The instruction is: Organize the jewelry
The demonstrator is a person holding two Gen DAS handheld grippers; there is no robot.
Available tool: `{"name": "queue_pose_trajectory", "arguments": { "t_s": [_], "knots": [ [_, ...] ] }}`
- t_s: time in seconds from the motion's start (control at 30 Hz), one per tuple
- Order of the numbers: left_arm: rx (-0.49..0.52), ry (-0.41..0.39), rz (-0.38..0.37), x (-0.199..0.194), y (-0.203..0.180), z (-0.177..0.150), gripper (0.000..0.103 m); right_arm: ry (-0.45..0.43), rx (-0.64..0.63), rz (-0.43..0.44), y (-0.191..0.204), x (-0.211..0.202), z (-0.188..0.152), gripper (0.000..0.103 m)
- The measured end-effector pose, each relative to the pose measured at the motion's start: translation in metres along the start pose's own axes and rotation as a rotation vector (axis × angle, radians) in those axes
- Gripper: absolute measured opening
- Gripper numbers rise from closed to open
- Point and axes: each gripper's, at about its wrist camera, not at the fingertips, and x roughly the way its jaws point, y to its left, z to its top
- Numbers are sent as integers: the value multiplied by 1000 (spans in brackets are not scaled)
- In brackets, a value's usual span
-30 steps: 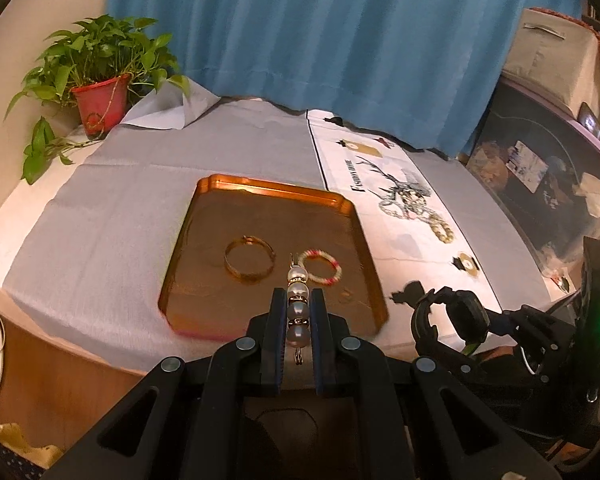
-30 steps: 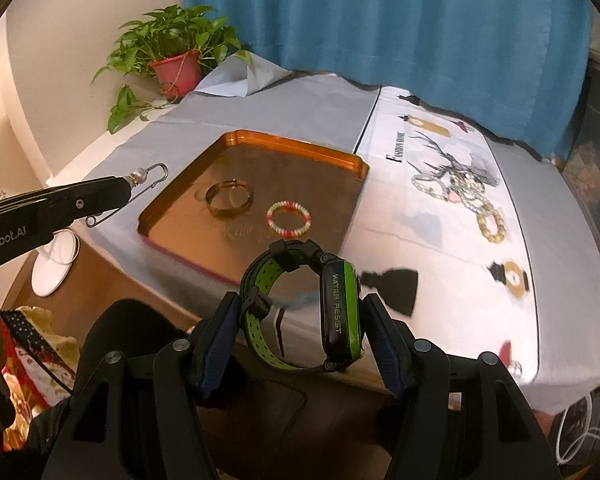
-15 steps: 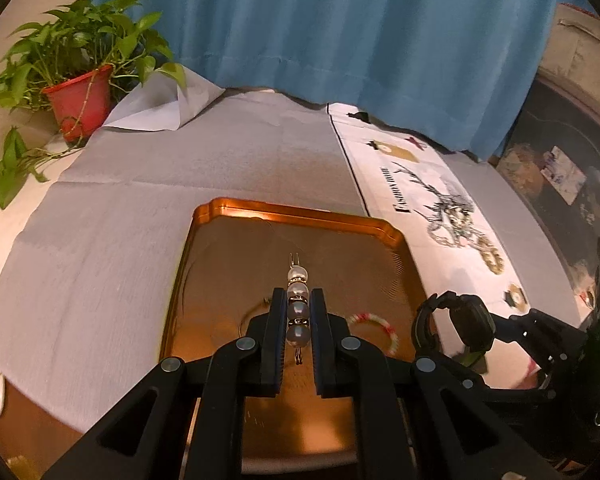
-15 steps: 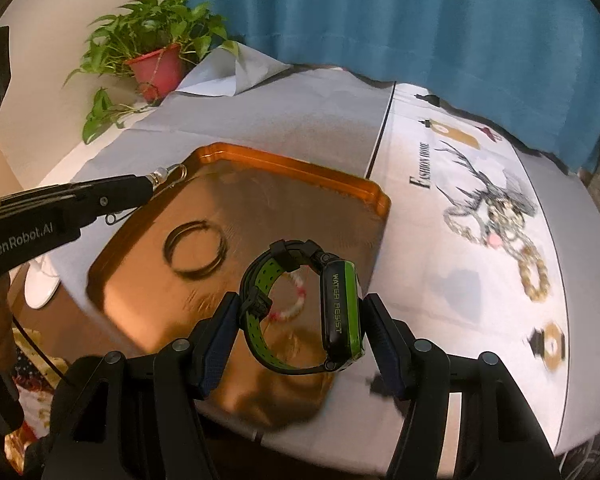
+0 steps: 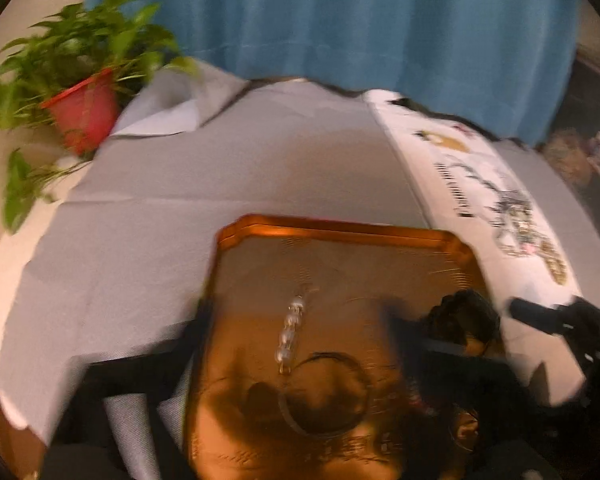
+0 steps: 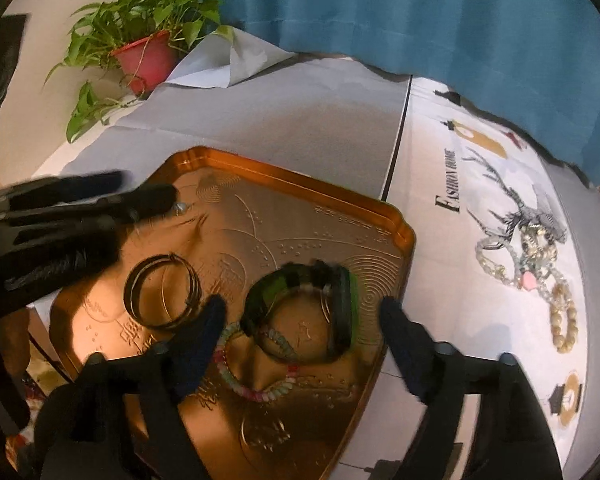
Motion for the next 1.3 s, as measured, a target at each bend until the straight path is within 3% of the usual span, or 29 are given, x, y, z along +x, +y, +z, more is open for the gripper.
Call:
{"name": "queue_pose_trajectory", "arguments": {
  "t_s": [0.07, 0.23, 0.5, 0.8, 1.3],
  "knots": [
    [-10, -28, 24, -10, 4, -9, 102, 0, -17, -13, 3, -6, -7, 86],
    [5, -10, 56, -46, 3, -49, 102, 16, -10, -24, 2, -42, -44, 86],
    [5, 25, 15, -126, -16, -109, 102, -21, 39, -74, 4, -124, -95, 86],
    [59, -108, 82, -219, -39, -130, 102, -140, 45, -90, 22, -205, -123, 86],
    [104, -198, 86, -285, -64, -146, 102, -237, 72, -87, 29, -269, -160, 86]
  ]
}}
